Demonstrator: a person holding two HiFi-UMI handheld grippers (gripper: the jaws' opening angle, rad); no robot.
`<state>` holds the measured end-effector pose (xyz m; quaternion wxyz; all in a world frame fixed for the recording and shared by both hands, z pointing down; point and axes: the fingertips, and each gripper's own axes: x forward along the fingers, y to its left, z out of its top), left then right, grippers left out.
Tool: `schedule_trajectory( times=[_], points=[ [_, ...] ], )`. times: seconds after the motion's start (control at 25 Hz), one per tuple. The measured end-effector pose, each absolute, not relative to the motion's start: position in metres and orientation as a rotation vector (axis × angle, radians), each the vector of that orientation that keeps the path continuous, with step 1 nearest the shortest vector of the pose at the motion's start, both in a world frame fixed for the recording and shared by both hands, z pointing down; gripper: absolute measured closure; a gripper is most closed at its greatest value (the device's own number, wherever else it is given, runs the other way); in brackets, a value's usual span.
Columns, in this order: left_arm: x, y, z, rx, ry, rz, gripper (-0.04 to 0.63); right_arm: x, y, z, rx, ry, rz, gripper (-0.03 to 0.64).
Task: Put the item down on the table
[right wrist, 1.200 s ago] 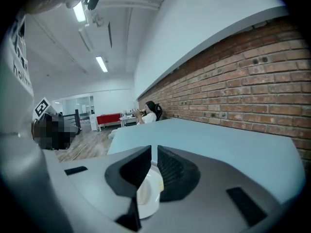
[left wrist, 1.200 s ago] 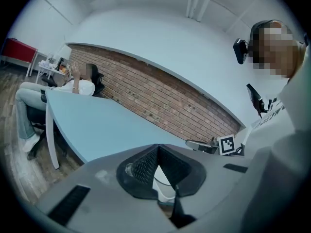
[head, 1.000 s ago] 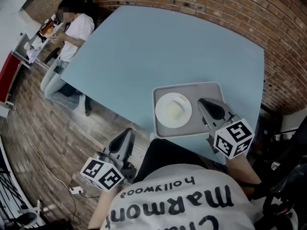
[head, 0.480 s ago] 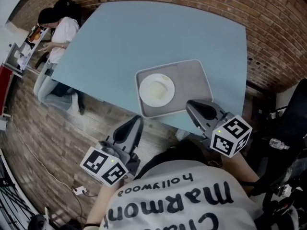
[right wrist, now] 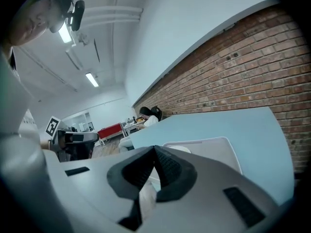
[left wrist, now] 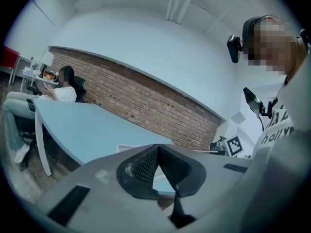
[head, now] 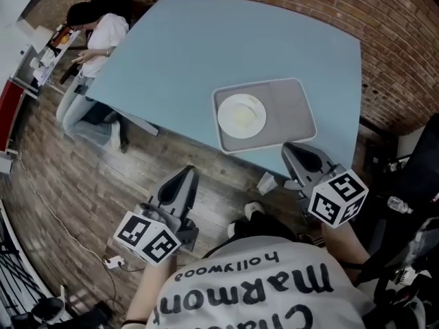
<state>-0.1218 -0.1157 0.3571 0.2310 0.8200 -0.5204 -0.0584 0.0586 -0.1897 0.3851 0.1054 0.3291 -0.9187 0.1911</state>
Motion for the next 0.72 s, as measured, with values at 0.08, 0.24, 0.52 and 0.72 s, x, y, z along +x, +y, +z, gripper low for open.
schedule_trajectory(
  times=[0.08,0.24,0.52,0.72],
  points=[
    [-0.124,-0.109,0.357,2.258,-1.435,-0.156,0.589,0.058,-0.187,0.385,0.977,-2.704,0.556,0.606],
    [-0.130,-0.101,0.355,2.263,-1.438,-0.163,0.589,0.057,-0.187,0.380,1.006,-2.705,0.537,0.606],
    [-0.133,-0.098,0.341,2.302,-1.436,-0.194,0.589,0.054,-0.180,0.365,1.013,-2.712,0.478,0.606],
    [-0.135,-0.096,0.337,2.308,-1.440,-0.206,0.589,0.054,-0.179,0.359,1.017,-2.714,0.459,0.606]
  ],
)
